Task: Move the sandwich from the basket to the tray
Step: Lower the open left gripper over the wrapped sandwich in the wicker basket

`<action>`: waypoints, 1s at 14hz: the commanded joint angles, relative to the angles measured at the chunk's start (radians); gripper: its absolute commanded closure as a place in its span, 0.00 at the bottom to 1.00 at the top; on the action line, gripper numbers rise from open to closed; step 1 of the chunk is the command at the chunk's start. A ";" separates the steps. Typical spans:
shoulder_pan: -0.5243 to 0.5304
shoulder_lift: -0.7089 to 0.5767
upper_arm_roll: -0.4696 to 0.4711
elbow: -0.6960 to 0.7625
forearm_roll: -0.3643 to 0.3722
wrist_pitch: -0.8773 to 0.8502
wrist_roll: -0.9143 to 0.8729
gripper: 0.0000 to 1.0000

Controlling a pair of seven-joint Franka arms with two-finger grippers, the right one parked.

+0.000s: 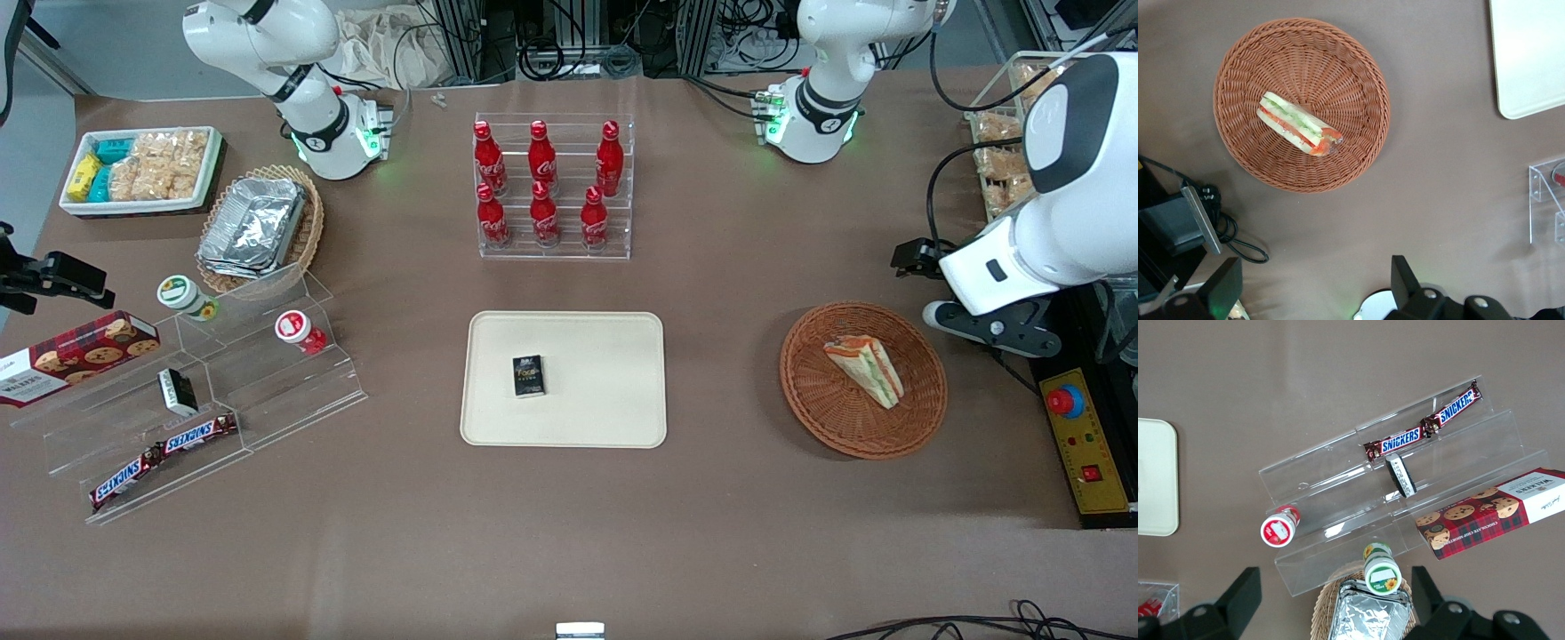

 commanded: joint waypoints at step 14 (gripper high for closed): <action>0.069 -0.005 0.005 -0.467 0.023 0.607 -0.714 0.00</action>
